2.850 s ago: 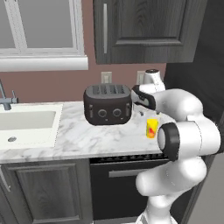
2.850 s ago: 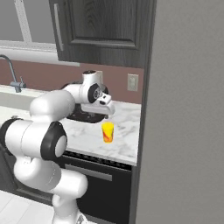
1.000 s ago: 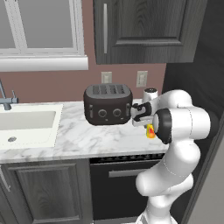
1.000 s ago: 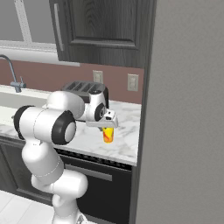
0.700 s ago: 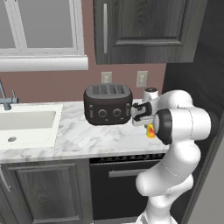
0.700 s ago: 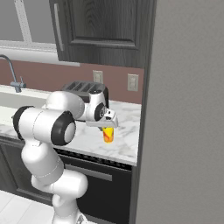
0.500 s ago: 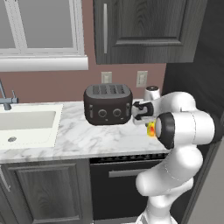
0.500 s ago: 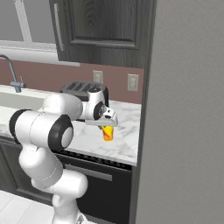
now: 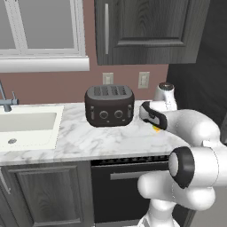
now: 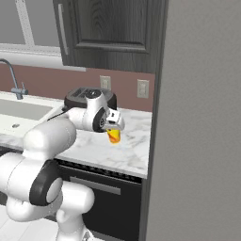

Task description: Place the pitcher and cup on the dining counter for serving.

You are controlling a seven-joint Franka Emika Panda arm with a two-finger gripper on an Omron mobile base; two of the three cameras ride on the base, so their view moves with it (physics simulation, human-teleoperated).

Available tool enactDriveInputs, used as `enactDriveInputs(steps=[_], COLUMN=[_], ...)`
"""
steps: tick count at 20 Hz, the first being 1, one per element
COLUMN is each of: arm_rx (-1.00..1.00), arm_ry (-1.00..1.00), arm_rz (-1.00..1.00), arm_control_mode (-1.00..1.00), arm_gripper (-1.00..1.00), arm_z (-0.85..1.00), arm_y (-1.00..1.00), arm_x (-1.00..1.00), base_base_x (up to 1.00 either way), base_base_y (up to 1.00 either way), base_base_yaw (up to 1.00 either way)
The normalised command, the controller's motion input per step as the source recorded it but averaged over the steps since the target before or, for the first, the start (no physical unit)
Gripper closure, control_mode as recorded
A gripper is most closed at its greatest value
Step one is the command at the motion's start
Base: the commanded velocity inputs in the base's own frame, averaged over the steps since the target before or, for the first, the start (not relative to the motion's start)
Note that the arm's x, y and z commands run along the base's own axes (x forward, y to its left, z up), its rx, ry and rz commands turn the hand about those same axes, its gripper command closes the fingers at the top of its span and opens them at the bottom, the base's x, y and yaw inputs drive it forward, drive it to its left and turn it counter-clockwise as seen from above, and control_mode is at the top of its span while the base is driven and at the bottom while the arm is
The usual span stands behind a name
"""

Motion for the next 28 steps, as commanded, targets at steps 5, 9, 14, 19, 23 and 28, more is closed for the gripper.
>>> enactDriveInputs(steps=[5,9,14,19,23,28], arm_rx=[0.0,0.0,0.0,0.0,0.0,0.0], arm_ry=[-0.17,-0.17,-0.09,0.0,0.0,0.0], arm_rz=[0.0,0.03,0.19,0.0,0.0,0.0], arm_control_mode=[-1.0,-1.0,-1.0,1.0,1.0,1.0], arm_gripper=[1.0,1.0,1.0,1.0,1.0,1.0], arm_z=[0.67,0.74,0.49,0.0,0.0,0.0], arm_y=[0.07,0.17,0.19,0.0,0.0,0.0], arm_x=[-0.24,-0.33,-0.61,0.0,0.0,0.0], base_base_x=[0.0,0.0,0.0,-0.83,-0.68,-0.48], base_base_y=[0.0,0.0,0.0,0.42,0.61,0.73], base_base_yaw=[0.0,0.0,0.0,0.58,0.87,0.92])
